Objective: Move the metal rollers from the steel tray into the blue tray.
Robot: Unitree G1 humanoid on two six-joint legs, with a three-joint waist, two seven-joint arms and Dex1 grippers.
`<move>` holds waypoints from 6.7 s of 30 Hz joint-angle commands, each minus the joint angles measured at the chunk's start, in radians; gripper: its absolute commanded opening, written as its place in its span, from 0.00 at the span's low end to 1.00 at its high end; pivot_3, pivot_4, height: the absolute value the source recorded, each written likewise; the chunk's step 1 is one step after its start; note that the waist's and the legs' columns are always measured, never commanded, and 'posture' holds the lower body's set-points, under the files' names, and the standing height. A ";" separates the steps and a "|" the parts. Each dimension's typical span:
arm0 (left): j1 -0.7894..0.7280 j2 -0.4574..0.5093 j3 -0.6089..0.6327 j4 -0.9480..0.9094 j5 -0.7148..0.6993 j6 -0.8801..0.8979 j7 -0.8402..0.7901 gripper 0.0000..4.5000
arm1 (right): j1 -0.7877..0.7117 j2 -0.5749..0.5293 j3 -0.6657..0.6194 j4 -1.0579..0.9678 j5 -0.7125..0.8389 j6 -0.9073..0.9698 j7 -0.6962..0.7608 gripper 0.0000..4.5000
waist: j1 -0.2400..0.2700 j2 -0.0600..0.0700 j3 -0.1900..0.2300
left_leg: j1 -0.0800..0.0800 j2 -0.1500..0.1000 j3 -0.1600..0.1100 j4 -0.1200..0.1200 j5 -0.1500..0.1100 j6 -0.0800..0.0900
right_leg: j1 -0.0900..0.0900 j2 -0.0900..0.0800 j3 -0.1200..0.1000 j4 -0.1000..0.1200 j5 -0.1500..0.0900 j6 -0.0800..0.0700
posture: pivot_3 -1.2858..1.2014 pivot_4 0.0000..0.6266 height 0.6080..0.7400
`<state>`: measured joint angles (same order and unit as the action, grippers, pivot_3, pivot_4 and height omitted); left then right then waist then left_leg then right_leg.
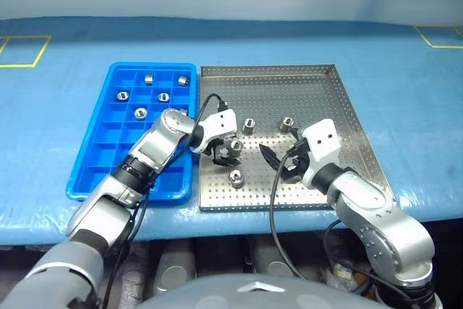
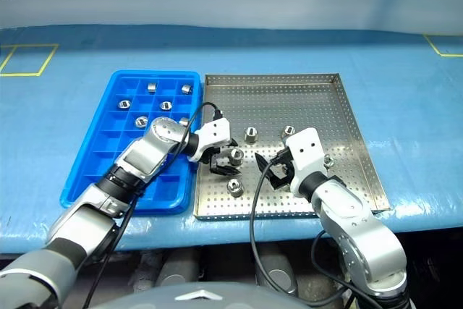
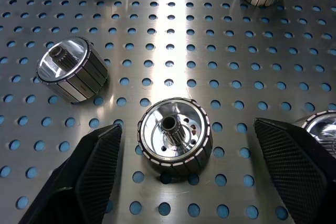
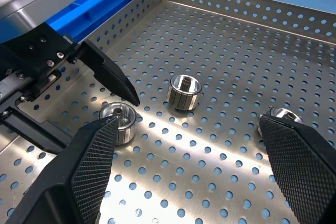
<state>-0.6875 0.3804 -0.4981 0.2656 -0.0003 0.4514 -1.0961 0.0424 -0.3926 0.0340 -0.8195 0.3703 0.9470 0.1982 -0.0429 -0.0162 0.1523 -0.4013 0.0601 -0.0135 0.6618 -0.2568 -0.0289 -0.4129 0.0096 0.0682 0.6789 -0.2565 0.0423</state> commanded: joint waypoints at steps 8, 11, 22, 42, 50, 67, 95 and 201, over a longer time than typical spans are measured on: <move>0.001 0.009 0.022 -0.034 -0.005 0.015 0.000 0.38 | -0.008 0.005 -0.002 -0.024 -0.004 -0.018 0.006 1.00 | 0.000 0.000 0.000 | 0.000 0.000 0.000 0.000 0.000 0.000 | 0.000 0.000 0.000 0.000 0.000 0.000 | 0.50 0.24 1.00; 0.014 0.017 0.065 -0.083 -0.036 0.011 0.010 0.38 | -0.006 0.006 -0.002 -0.026 -0.005 -0.015 0.005 1.00 | -0.003 0.000 0.000 | 0.000 0.000 0.000 0.000 0.000 0.000 | 0.000 0.000 0.000 0.000 0.000 0.000 | 0.50 0.24 1.00; 0.184 0.033 0.505 -0.467 -0.179 0.193 0.374 0.38 | 0.009 0.020 0.008 -0.029 -0.001 -0.014 0.004 1.00 | -0.007 0.000 0.000 | 0.001 0.000 0.000 0.000 0.000 0.000 | 0.001 0.000 0.000 0.000 0.000 0.000 | 0.51 0.24 1.00; 0.490 0.019 0.780 -0.768 -0.190 0.512 0.787 0.38 | -0.131 0.029 0.139 0.083 0.005 -0.028 0.101 1.00 | 0.057 -0.001 0.000 | 0.001 0.000 -0.001 0.000 0.000 0.000 | 0.001 -0.001 -0.001 0.001 0.001 -0.001 | 0.58 0.24 1.00; 0.496 0.005 0.737 -0.706 -0.185 0.520 0.816 0.38 | -0.131 0.037 0.142 0.081 0.001 -0.025 0.100 1.00 | 0.065 -0.001 0.000 | 0.001 0.000 -0.001 0.000 0.000 -0.001 | 0.001 -0.001 -0.001 0.000 0.001 -0.001 | 0.57 0.24 1.00; 0.462 -0.047 0.826 -0.669 -0.150 0.484 1.019 0.38 | -0.099 0.038 0.132 0.060 -0.001 -0.024 0.081 1.00 | 0.047 -0.002 0.000 | 0.002 0.001 -0.002 -0.001 0.000 -0.001 | 0.001 0.000 -0.001 0.001 0.001 -0.001 | 0.56 0.24 1.00; 0.472 -0.074 0.845 -0.634 -0.152 0.551 1.106 0.38 | -0.095 0.033 0.123 0.060 -0.003 -0.023 0.080 1.00 | 0.055 -0.002 0.000 | 0.001 0.000 -0.002 -0.001 0.000 -0.001 | 0.001 -0.001 -0.001 0.000 0.002 -0.001 | 0.55 0.24 1.00; 0.390 0.069 0.649 -0.799 -0.144 0.613 0.631 0.39 | -0.078 0.048 0.135 0.046 0.018 -0.014 0.058 1.00 | 0.039 -0.001 0.000 | -0.003 -0.002 -0.005 0.002 0.000 0.000 | 0.000 -0.001 -0.001 0.000 0.001 0.000 | 0.56 0.24 1.00</move>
<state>-0.2961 0.4529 0.1298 -0.4787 -0.1302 1.0582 -0.4803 -0.0240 -0.3484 0.1677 -0.7560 0.3848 0.9599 0.2464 -0.0034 -0.0176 0.1528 -0.4039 0.0583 -0.0182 0.6635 -0.2565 -0.0291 -0.4124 0.0086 0.0673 0.6793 -0.2554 0.0427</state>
